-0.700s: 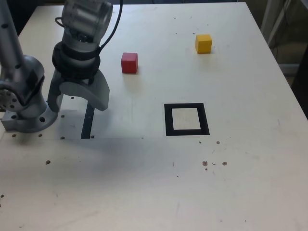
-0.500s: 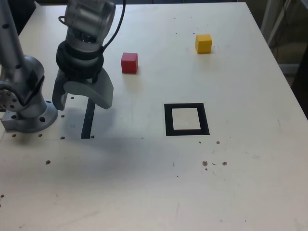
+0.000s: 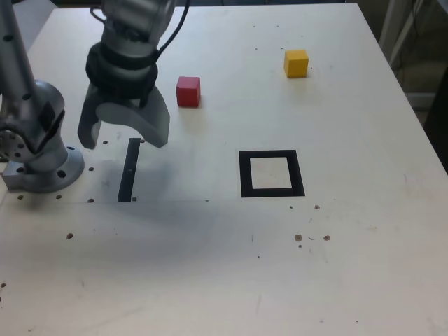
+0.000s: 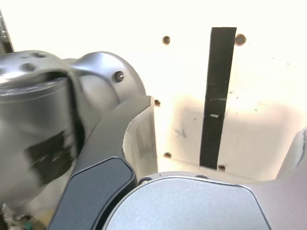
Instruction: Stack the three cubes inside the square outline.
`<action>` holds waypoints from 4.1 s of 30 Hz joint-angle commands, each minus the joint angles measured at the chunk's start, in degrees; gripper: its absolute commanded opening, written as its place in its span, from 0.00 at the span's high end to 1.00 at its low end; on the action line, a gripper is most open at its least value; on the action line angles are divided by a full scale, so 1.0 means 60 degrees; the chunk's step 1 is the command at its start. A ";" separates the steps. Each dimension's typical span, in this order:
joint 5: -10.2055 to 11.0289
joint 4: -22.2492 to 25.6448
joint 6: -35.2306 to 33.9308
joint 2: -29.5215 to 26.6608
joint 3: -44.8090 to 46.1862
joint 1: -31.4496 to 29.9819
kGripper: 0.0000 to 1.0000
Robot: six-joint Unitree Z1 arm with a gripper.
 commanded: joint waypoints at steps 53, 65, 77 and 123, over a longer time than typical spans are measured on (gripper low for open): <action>0.1374 -0.1212 0.6671 0.2984 -0.3182 0.7104 0.11; 0.0780 -0.1653 0.7224 0.2967 -0.3065 0.7104 0.38; 0.0805 -0.1791 0.7252 0.2934 -0.3338 0.7099 0.48; -0.0307 0.0287 0.2114 0.2011 -0.5032 0.0532 0.70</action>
